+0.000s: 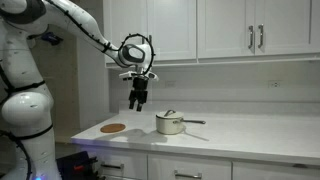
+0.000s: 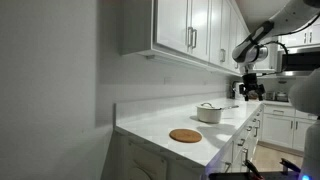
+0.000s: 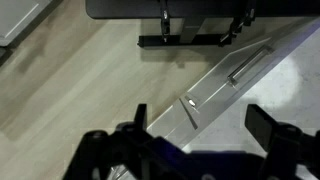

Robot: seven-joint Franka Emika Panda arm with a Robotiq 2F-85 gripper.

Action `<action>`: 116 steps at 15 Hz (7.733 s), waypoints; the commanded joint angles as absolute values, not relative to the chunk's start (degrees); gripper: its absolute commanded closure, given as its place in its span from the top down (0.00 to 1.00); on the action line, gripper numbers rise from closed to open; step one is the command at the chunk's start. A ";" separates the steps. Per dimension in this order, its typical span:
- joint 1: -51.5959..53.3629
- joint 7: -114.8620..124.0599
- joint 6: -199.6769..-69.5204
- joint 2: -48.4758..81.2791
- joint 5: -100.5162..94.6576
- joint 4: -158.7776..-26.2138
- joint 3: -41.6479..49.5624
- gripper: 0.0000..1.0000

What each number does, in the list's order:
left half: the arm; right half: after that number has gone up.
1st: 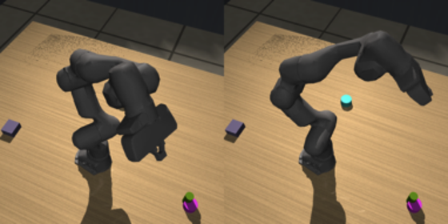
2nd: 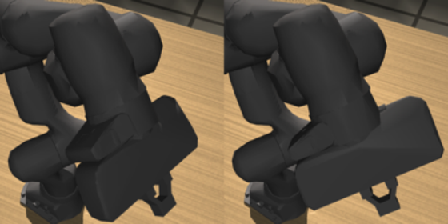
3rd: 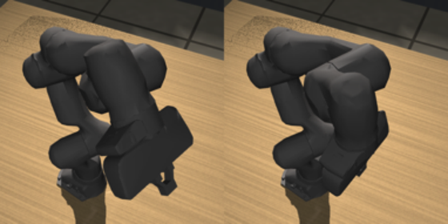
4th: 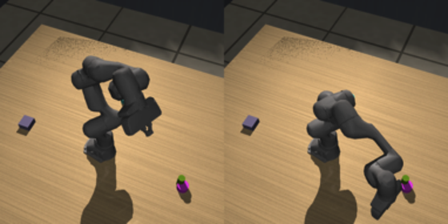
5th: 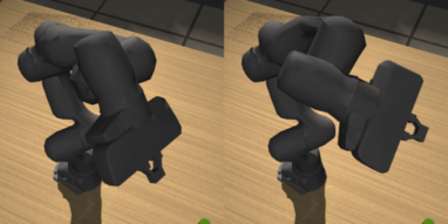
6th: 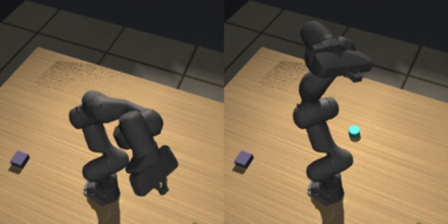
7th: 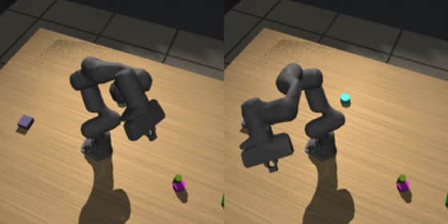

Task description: Open the second top cupboard door from the left

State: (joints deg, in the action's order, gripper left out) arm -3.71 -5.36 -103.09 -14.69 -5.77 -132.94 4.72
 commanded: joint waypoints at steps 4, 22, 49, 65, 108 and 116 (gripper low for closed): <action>-3.24 -5.76 -105.27 -15.11 -5.12 -132.77 4.40 1.00; 5.96 -25.09 -120.91 -24.26 19.54 -127.99 6.75 1.00; 23.71 -114.66 -159.91 -34.18 105.45 -134.33 7.48 1.00; 22.95 -132.05 -158.47 -12.52 120.72 -111.12 7.14 1.00; 22.71 -122.05 -184.60 -0.22 120.38 -93.45 7.47 0.01; 22.52 -120.88 -183.78 -3.32 120.13 -97.66 8.50 0.01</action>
State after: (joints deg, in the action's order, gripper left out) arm 25.39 -123.20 -182.71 -5.73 121.53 -96.83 4.67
